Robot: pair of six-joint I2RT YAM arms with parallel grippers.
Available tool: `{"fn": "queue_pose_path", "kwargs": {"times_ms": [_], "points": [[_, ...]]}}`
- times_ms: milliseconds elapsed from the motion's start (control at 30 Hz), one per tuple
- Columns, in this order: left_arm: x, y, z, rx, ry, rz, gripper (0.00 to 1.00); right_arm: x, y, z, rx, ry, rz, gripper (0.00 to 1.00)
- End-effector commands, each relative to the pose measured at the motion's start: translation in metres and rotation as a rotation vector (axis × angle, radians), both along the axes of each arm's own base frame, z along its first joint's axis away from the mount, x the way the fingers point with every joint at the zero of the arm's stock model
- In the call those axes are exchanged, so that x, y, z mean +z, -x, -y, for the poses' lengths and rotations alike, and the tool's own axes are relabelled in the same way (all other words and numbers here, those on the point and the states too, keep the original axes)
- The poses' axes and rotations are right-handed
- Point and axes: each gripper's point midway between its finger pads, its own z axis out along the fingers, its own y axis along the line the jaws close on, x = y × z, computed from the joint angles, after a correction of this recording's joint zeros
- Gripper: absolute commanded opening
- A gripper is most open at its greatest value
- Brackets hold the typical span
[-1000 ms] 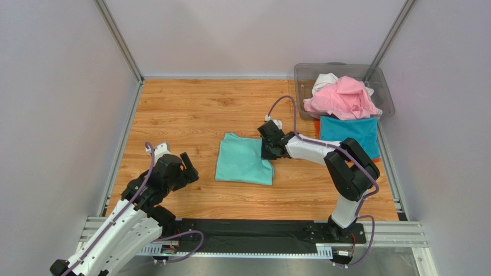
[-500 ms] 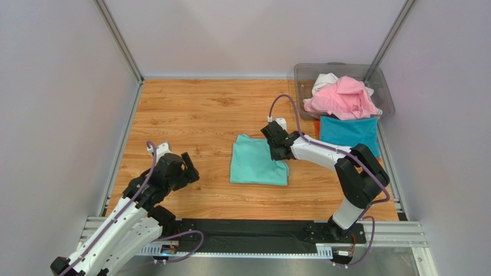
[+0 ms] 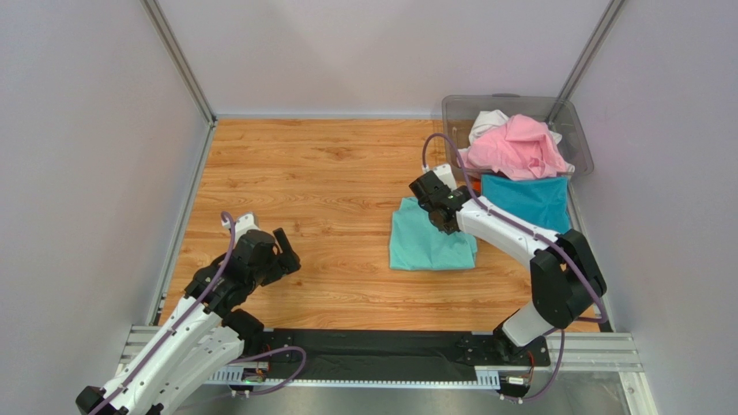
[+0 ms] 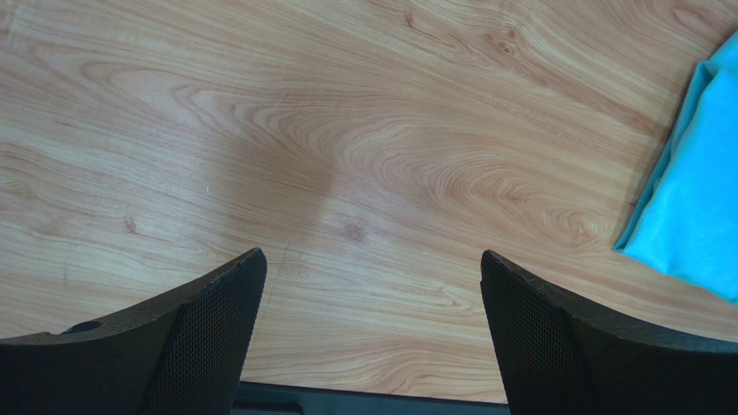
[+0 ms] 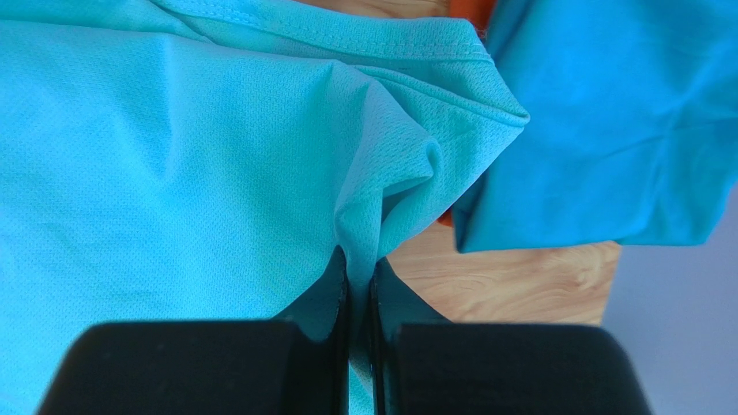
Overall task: Fold and stack the t-shirts
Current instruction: Neatly place the folded tshirt to the corner
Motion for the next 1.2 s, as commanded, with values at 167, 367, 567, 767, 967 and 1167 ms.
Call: {"fn": "queue_pose_path", "kwargs": {"times_ms": [167, 367, 567, 767, 967, 1167], "points": [[0.002, -0.006, 0.005, -0.029, -0.004, 0.022, 1.00, 0.064, -0.009, 0.057, -0.042, 0.146, 0.084, 0.00], [0.001, -0.007, 0.004, -0.026, -0.009, 0.024, 1.00, 0.102, -0.016, 0.084, -0.076, 0.215, 0.147, 0.00], [0.001, -0.008, 0.005, -0.031, -0.010, 0.023, 1.00, 0.133, -0.030, 0.104, -0.166, 0.197, 0.224, 0.00], [0.002, -0.008, 0.005, -0.034, -0.009, 0.025, 1.00, 0.157, -0.040, 0.109, -0.176, 0.187, 0.265, 0.00], [0.002, -0.008, 0.005, -0.035, -0.008, 0.025, 1.00, 0.180, -0.048, 0.110, -0.171, 0.141, 0.298, 0.00], [0.001, -0.008, 0.005, -0.033, -0.007, 0.023, 1.00, 0.191, -0.048, 0.119, -0.196, 0.123, 0.294, 0.00]]}}
